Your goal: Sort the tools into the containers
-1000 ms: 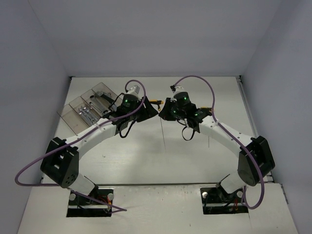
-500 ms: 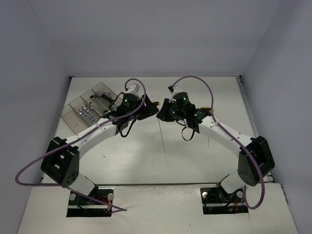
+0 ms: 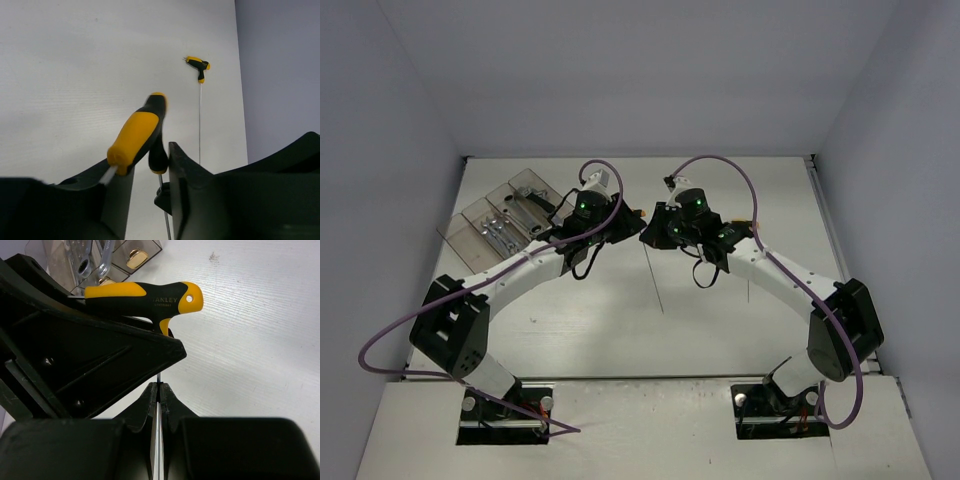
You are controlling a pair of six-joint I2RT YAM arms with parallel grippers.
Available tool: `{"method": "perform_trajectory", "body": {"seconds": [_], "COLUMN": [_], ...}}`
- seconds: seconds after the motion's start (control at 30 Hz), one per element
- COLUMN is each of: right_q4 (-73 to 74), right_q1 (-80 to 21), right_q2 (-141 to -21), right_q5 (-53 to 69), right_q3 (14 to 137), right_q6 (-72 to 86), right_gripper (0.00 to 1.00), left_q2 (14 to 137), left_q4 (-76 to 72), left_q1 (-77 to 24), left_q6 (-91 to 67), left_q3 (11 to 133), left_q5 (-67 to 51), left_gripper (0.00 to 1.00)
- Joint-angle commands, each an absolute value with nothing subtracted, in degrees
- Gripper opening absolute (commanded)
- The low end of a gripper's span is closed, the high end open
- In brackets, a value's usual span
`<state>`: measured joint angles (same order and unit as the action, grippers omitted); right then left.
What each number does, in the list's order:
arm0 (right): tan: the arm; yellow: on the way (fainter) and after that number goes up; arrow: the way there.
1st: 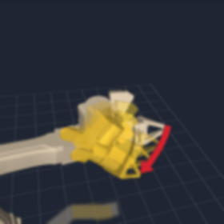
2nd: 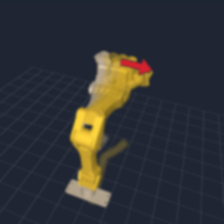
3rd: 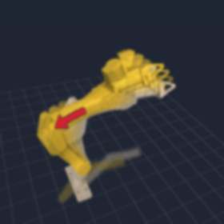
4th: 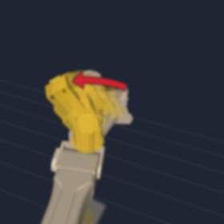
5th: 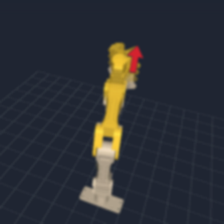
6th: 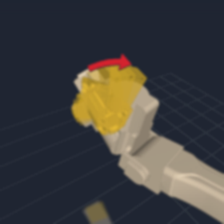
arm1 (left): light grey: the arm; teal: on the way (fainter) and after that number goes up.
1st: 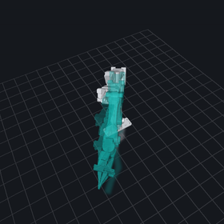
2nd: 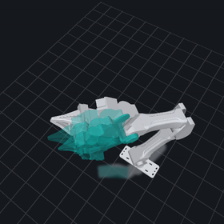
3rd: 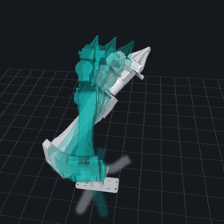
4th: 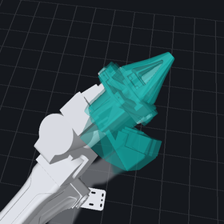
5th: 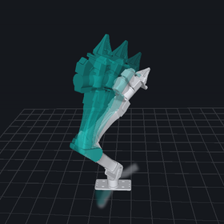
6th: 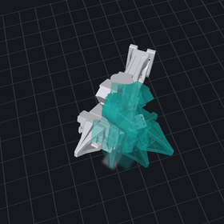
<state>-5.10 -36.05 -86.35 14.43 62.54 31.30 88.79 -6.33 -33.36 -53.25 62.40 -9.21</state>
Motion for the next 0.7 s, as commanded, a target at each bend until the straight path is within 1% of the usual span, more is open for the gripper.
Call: {"method": "perform_trajectory", "body": {"seconds": [0.0,0.07,0.13,0.17,0.27,0.3,0.37,0.43,0.5,0.67], "right_q4": [-9.8,-9.8,-9.8,-9.8,-9.7,-9.7,-9.6,-9.0,-8.1,-2.8], "right_q1": [-36.4,-36.4,-36.4,-36.4,-36.4,-36.4,-36.2,-35.7,-35.0,-31.2], "right_q2": [-84.1,-84.1,-84.1,-84.1,-84.0,-84.0,-83.6,-82.5,-81.6,-79.2], "right_q5": [16.1,16.2,16.1,16.1,15.8,15.7,15.2,14.7,14.5,13.2], "right_q3": [63.1,62.9,62.7,62.7,62.7,62.6,62.5,62.5,62.7,63.3], "right_q6": [30.6,30.5,30.6,30.5,30.5,30.5,30.4,29.3,28.3,24.2], "right_gripper": [0.00,0.00,0.00,0.00,0.01,0.07,0.32,0.43,0.49,0.51], "left_q2": [88.0,88.0,88.0,87.9,87.3,87.1,86.3,85.0,83.7,77.9], "left_q4": [-11.1,-11.3,-11.4,-11.4,-11.3,-11.3,-11.1,-9.8,-6.9,6.4], "left_q1": [-33.5,-33.5,-33.5,-33.4,-33.3,-33.1,-32.2,-30.5,-28.3,-19.9], "left_q6": [-53.4,-53.3,-53.4,-53.5,-53.1,-52.7,-52.1,-52.1,-51.4,-46.6], "left_q3": [66.0,66.0,66.0,66.0,65.5,65.3,64.5,63.7,63.4,64.3], "left_q5": [-7.6,-7.6,-7.6,-7.6,-6.9,-6.8,-6.8,-6.7,-6.3,-6.5], "left_gripper": [0.21,0.14,0.02,0.00,0.00,0.00,0.00,0.00,0.00,0.00]}}
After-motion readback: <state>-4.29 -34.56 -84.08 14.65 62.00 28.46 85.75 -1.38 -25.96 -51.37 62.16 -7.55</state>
